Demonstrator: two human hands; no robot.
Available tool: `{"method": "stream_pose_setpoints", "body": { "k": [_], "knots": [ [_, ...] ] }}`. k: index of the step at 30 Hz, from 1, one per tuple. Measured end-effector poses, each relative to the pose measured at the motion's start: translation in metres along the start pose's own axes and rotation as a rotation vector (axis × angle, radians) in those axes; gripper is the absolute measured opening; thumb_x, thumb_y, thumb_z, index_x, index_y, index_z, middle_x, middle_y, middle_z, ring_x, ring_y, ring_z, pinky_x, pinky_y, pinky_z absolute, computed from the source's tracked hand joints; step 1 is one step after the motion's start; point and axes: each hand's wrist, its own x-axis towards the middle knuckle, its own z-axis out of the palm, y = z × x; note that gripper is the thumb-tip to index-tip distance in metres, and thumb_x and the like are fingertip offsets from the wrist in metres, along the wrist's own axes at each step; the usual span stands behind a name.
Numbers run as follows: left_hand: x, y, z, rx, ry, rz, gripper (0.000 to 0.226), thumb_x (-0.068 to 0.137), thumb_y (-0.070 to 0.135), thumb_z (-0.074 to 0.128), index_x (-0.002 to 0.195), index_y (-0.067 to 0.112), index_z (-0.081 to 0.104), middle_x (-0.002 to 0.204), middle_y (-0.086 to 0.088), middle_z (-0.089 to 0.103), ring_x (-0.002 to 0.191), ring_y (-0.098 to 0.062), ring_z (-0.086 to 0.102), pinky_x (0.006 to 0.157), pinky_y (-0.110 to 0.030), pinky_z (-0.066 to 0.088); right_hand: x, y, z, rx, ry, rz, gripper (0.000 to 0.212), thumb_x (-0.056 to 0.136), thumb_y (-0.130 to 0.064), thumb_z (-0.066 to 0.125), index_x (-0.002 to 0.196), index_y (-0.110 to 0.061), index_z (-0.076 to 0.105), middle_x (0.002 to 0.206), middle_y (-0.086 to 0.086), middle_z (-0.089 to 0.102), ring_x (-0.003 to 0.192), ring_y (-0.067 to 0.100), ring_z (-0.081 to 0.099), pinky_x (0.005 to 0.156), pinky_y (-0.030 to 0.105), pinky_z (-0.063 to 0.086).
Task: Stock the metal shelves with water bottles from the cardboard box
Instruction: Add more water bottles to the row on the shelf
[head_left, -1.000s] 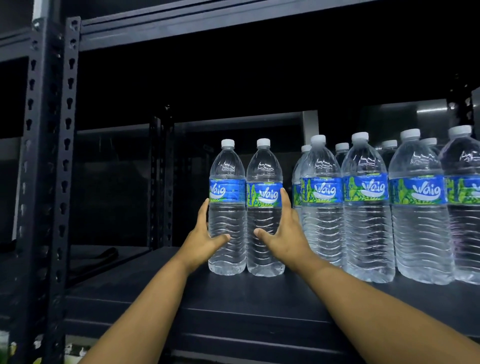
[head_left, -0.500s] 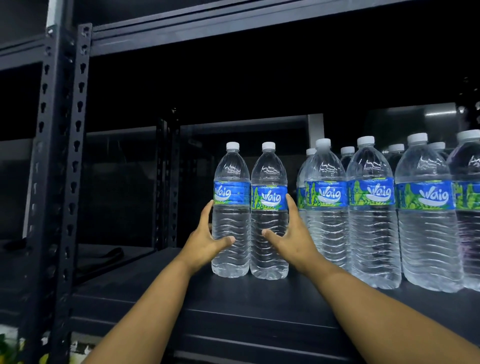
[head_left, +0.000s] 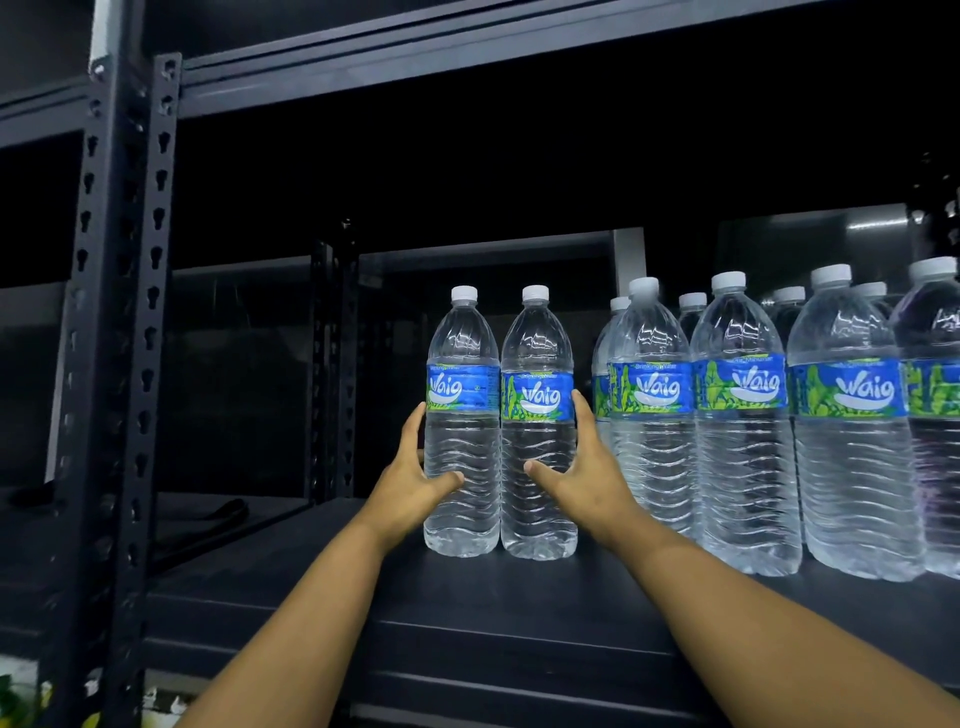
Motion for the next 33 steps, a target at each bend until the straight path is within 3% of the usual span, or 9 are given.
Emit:
{"method": "stream_pose_setpoints", "body": {
  "k": [8,15,27,33],
  "knots": [
    [-0.0001,-0.0007,-0.0023,0.003,0.010,0.033,0.088,0.084,0.006,0.072,0.139,0.053,0.021,0.108,0.010,0.065,0.100,0.004,0.061,0.085,-0.020,0.051,-0.0004,0.0002,-0.0011,-0.029,0.002,-0.006,0.101,0.080,-0.030,0.076,0.152,-0.033,0.005,0.150,0.005,0.034,0.136,0.018,0.034,0.107,0.024,0.025],
    [0.0003,0.0000,-0.0017,0.004,-0.003,0.030,0.088,0.085,0.006,0.071,0.145,0.046,0.020,0.108,0.011,0.064,0.092,0.012,0.061,0.073,-0.010,0.048,-0.0004,0.0004,-0.0009,-0.037,-0.002,-0.011,0.101,0.080,-0.031,0.076,0.152,-0.033,0.005,0.150,0.004,0.034,0.136,0.017,0.033,0.104,0.021,0.024],
    [-0.0014,-0.0006,-0.0037,0.025,0.006,0.028,0.092,0.081,0.014,0.077,0.145,0.050,0.020,0.111,0.010,0.062,0.106,-0.001,0.060,0.094,-0.032,0.051,-0.0038,-0.0014,-0.0011,-0.065,-0.011,-0.001,0.100,0.082,-0.034,0.073,0.153,-0.035,0.002,0.152,0.003,0.032,0.137,0.018,0.033,0.102,0.023,0.025],
    [-0.0070,0.0030,-0.0021,0.074,0.008,-0.013,0.097,0.084,0.019,0.074,0.152,0.038,0.008,0.109,0.020,0.056,0.101,0.008,0.056,0.093,-0.024,0.047,-0.0057,-0.0024,-0.0019,-0.074,-0.027,0.000,0.100,0.083,-0.034,0.072,0.153,-0.032,0.001,0.150,0.006,0.034,0.136,0.020,0.034,0.103,0.023,0.025]
  ]
}}
